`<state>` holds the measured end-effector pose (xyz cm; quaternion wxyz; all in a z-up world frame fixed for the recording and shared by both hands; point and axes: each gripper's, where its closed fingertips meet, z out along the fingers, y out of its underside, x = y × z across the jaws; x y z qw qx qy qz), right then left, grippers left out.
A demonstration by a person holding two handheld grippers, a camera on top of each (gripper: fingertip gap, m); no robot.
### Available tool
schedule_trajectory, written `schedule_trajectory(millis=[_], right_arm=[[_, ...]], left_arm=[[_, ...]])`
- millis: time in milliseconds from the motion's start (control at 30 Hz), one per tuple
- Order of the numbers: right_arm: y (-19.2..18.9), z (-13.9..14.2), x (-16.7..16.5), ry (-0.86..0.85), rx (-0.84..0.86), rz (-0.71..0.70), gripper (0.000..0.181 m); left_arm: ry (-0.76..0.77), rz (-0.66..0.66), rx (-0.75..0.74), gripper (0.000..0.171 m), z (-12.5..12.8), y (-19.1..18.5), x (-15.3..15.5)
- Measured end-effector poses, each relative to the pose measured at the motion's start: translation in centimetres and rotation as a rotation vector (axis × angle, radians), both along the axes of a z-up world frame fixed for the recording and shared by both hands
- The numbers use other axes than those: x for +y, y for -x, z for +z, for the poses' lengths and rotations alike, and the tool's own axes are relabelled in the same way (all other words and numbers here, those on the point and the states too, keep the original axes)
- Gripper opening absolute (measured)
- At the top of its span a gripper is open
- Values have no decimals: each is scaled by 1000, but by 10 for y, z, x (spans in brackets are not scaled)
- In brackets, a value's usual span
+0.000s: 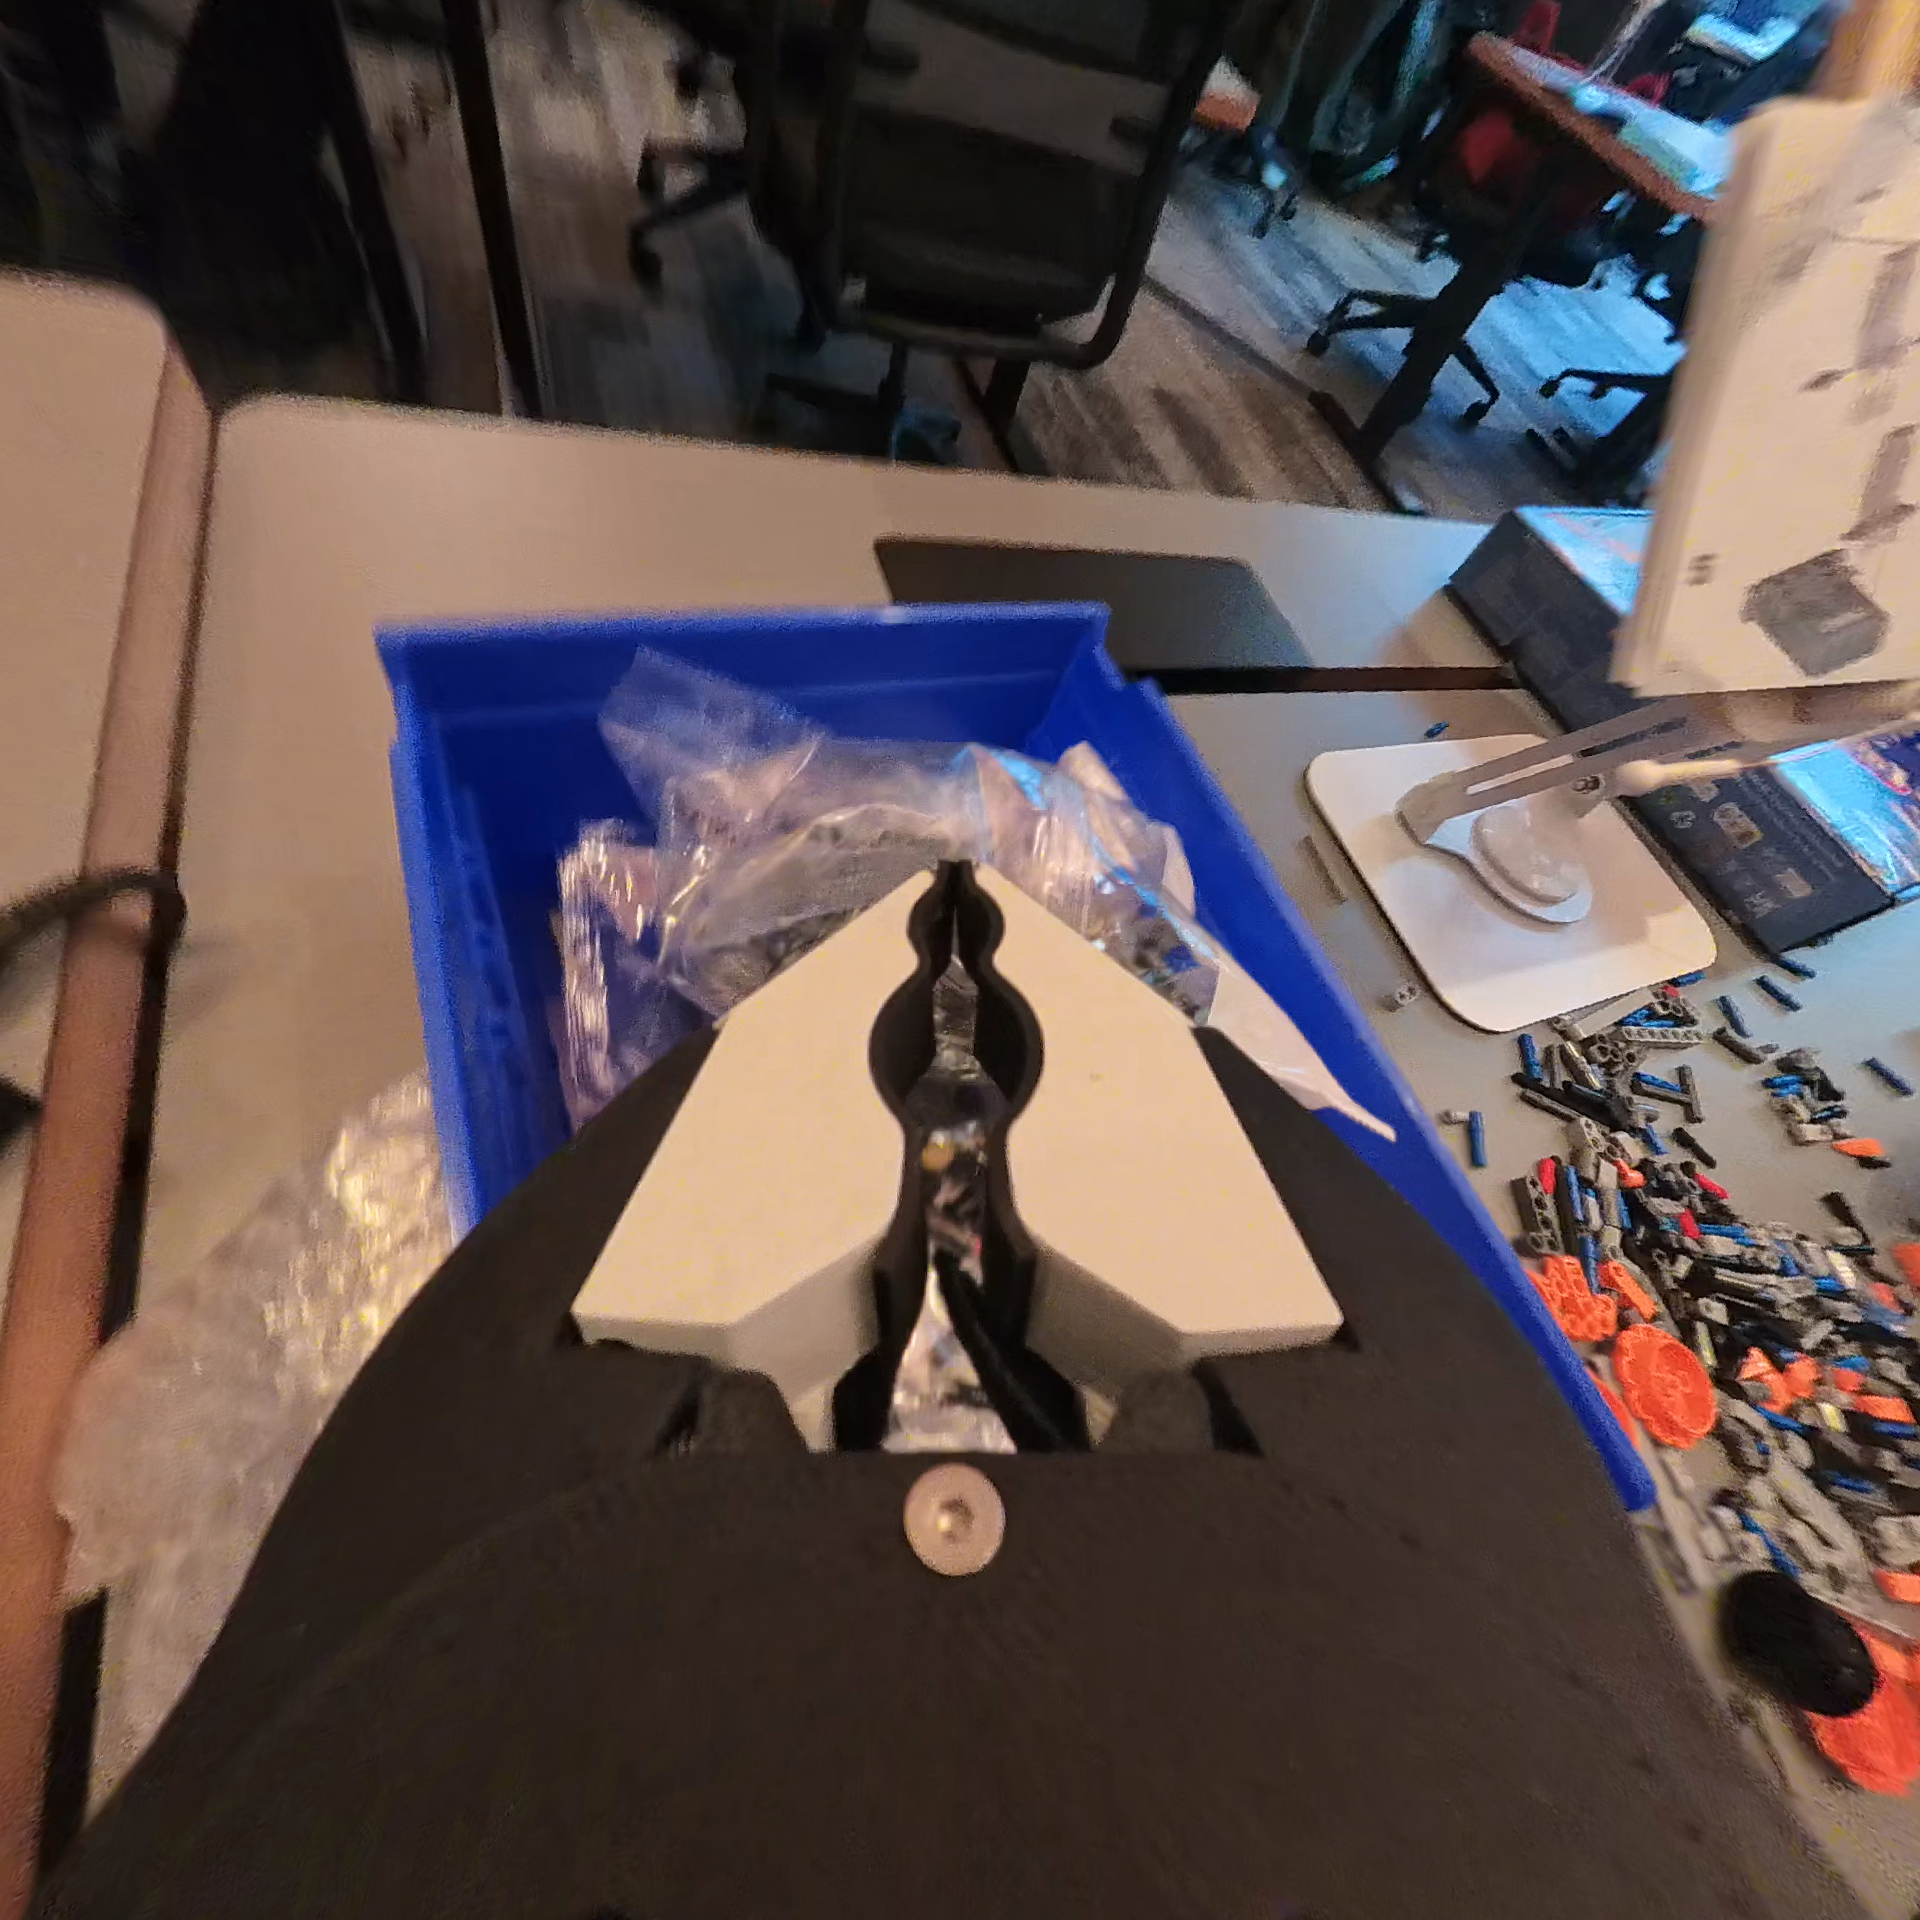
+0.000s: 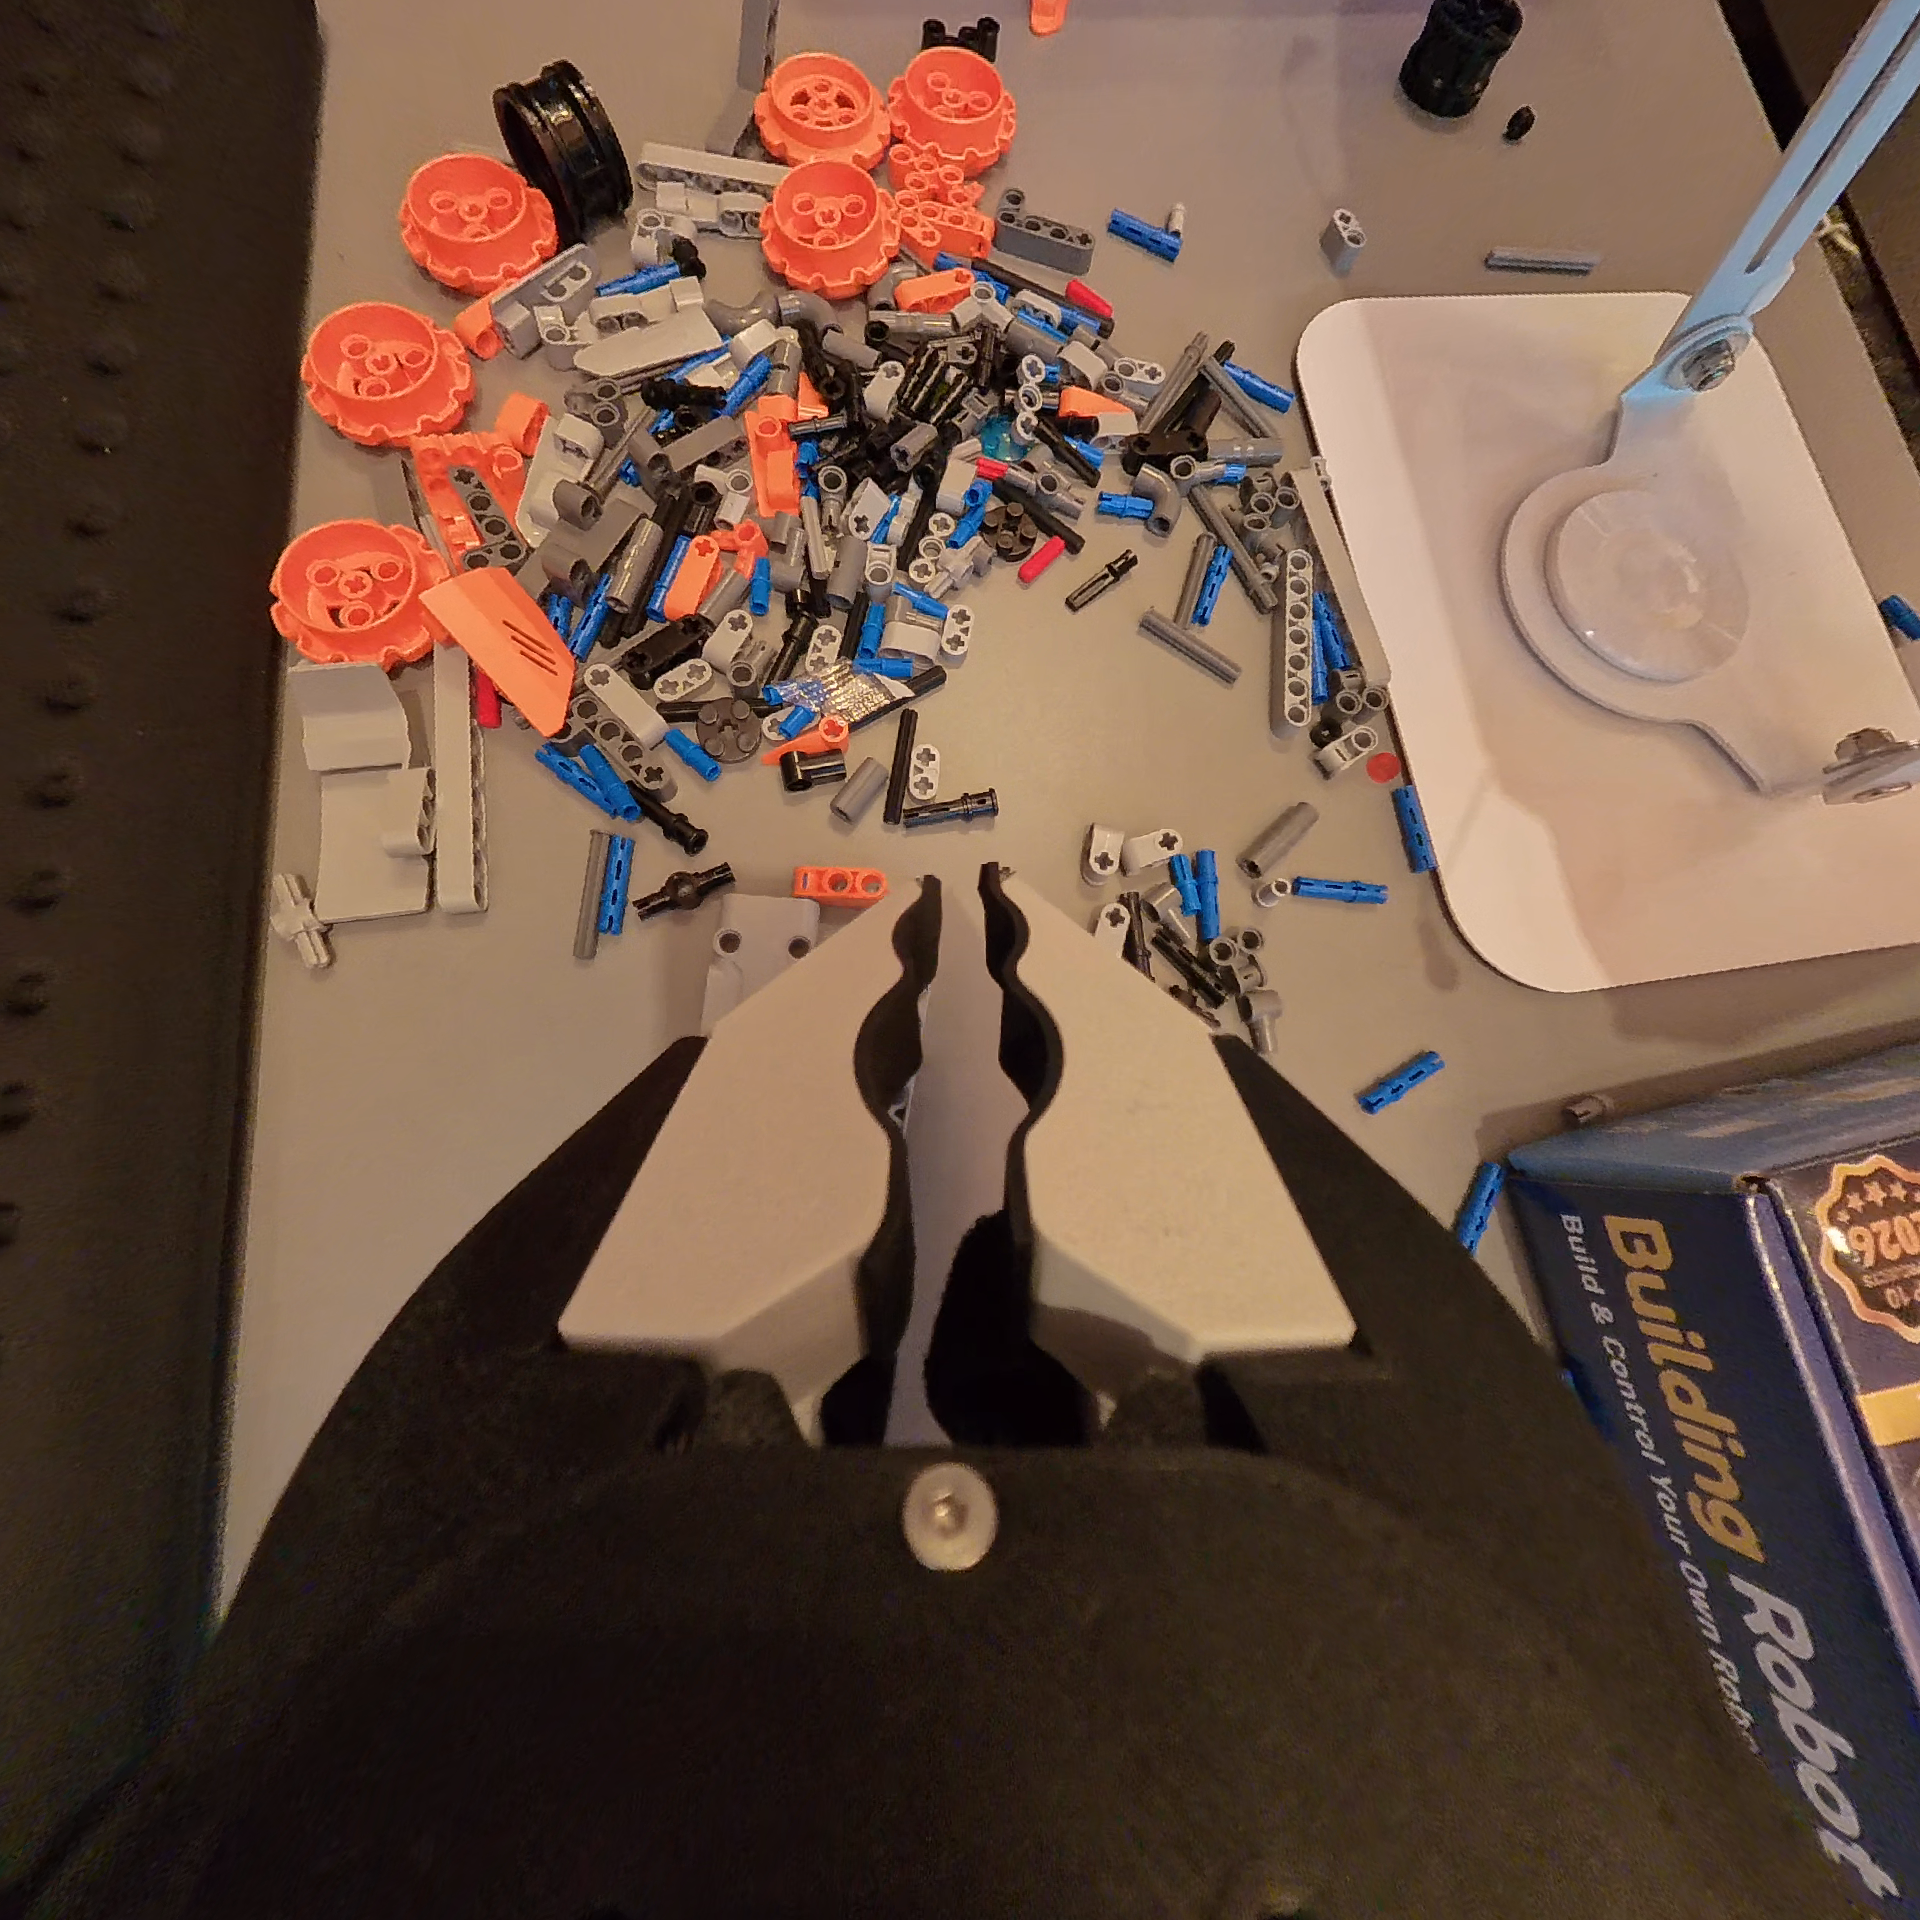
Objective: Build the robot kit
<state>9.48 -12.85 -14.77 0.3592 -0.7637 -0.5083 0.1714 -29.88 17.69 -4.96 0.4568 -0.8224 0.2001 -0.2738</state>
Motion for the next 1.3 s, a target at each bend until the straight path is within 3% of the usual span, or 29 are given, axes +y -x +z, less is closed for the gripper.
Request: schedule_trajectory(millis=[267, 467, 733, 967, 1067, 1133, 1300], right_arm=[[-2, -2, 3, 10, 13, -13, 5], [-2, -2, 3, 14, 11, -13, 5], [-1, -6, 1, 28, 4, -2, 5], [-3, -6, 4, 30, 10, -18, 6], [-5, -7, 6, 33, 12, -29, 6], [-6, -8, 7, 36, 16, -35, 5], [-7, -8, 10, 38, 27, -46, 5]], left_arm=[[-306, -192, -97, 0, 87, -25, -16], [-339, -314, -233, 0, 116, -15, -36], [-205, -219, -222, 0, 77, 27, -36], [-105, -46, 58, 0, 41, 76, -23], [-118, -53, 130, 0, 39, 86, -23], [-191, -88, 101, 0, 52, 83, -26], [-197, -32, 139, 0, 51, 96, -16]])
